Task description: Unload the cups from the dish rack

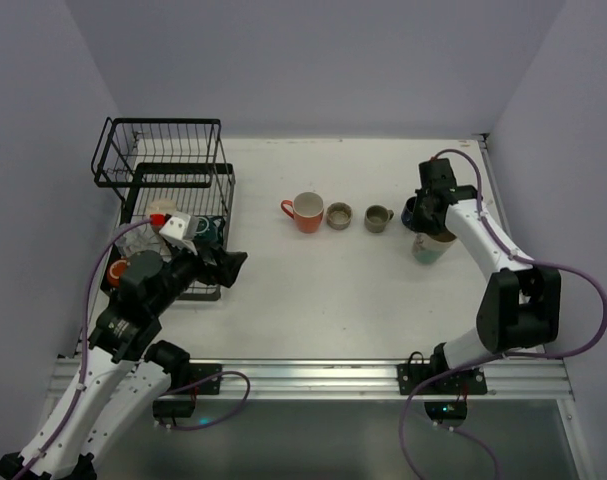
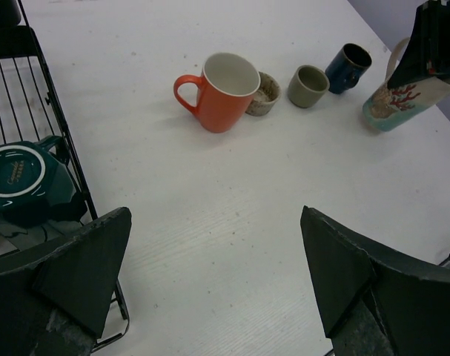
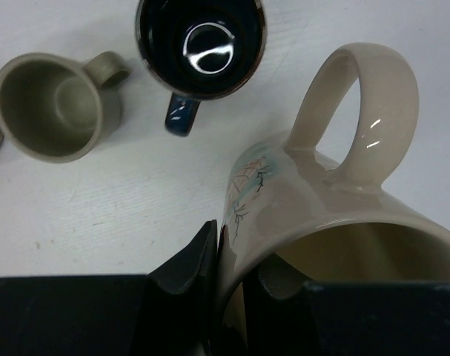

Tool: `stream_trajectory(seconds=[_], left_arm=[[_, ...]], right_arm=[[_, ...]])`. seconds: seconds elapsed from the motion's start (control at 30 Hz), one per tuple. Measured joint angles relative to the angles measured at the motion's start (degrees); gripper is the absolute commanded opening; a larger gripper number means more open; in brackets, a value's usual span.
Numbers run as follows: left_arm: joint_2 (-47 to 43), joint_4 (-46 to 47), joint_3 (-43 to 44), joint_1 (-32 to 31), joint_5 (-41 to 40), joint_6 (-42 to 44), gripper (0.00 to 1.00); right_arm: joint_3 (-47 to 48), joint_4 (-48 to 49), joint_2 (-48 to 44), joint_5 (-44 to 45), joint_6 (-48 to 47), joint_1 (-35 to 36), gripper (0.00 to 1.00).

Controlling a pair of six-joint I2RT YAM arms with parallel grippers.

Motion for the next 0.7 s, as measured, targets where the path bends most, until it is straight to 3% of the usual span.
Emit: stream_trajectory(seconds=[0.4,0.7], left_arm=[[-0.35,0.0,0.0,0.0,-0.37,-0.02,1.0],[0.94,0.0,0.0,0.0,-0.57,-0.02,1.0]], right_arm=[[7.87,1.01,8.11,-0.39,-1.14,-10.16,0.0],[17.55,2.45,19.34,-1.49,-2.56,-15.56,0.0]])
